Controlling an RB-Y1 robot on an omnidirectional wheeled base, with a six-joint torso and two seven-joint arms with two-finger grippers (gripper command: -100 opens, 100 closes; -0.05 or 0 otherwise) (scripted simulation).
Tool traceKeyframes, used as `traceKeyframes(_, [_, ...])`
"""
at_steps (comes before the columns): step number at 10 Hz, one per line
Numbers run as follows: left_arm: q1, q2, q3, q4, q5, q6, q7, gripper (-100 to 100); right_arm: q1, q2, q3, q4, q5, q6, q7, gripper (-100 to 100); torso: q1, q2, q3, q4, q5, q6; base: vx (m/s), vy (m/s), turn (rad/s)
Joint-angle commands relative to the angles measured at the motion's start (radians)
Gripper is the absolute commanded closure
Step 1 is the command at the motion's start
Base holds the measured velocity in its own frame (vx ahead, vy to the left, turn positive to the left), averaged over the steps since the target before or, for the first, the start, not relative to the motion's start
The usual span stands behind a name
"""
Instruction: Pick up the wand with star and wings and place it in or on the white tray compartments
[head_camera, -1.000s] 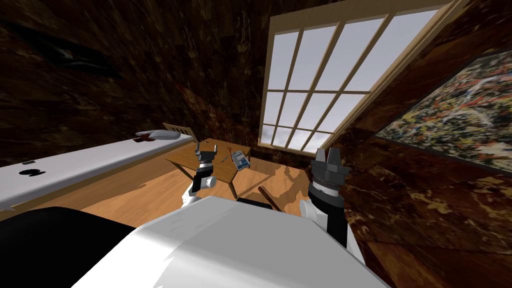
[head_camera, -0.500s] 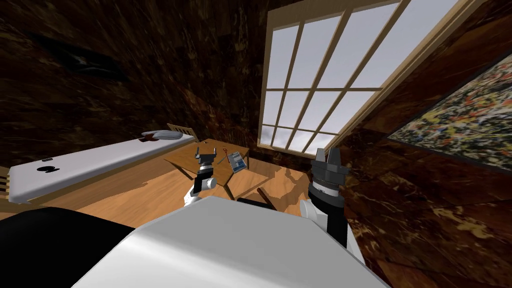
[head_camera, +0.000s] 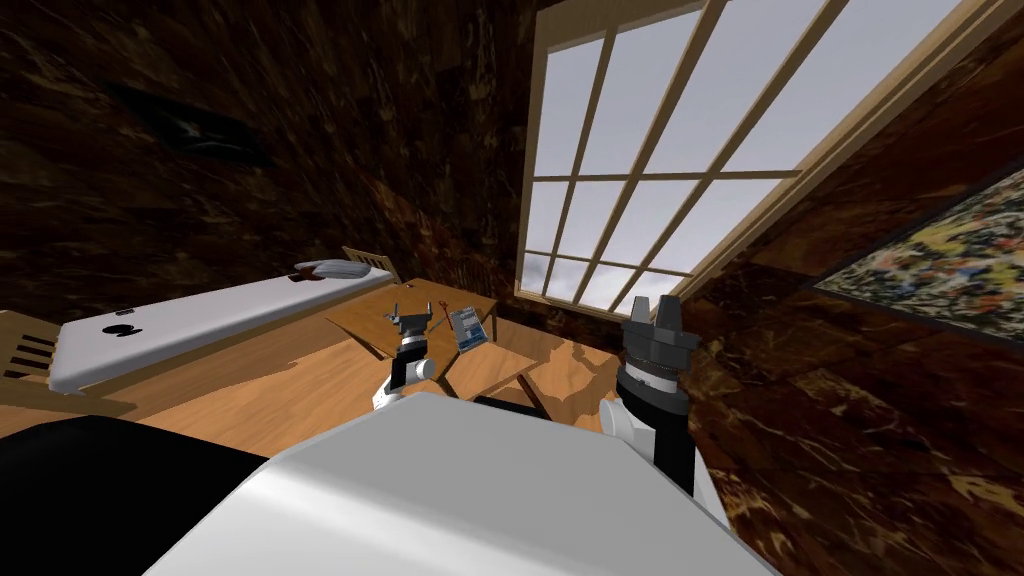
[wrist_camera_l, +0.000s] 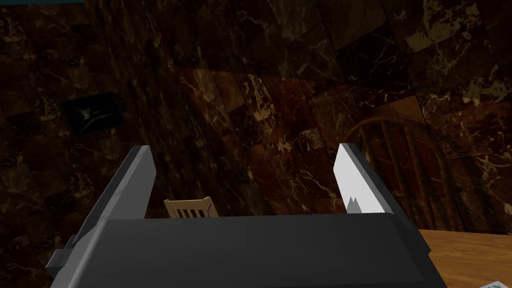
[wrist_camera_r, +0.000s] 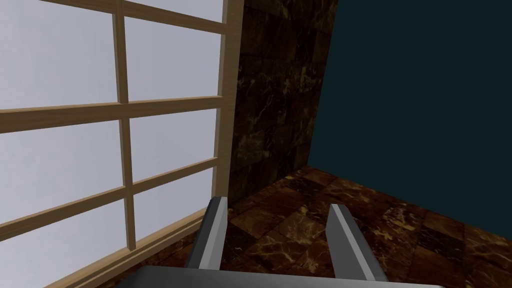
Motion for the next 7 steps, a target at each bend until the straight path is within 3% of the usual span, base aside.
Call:
traceKeyframes(1, [-0.008,-0.005,-0.004,0.038,0.012,-0.010,0.015,-100,0.000,0.000,0.000,0.000,0.000,0.000,0.000,0,0.000,0.000,0.000,0.000,0.000,0.000,0.135,-0.055,0.063])
traceKeyframes(4, [-0.025,-0.012,-0.012,0.124,0.065,-0.039,0.072,-100,0.000,0.000,0.000,0.000,0.000,0.000,0.000,0,0.001,0.001,0.000,0.000,0.000,0.000,0.143,-0.067,0.079])
traceKeyframes(7, [-0.033,-0.016,-0.017,0.193,0.091,-0.052,0.098,-100,0.000,0.000,0.000,0.000,0.000,0.000,0.000,0,0.002,-0.001,-0.001,0.000,0.000,0.000,0.149,-0.051,0.070])
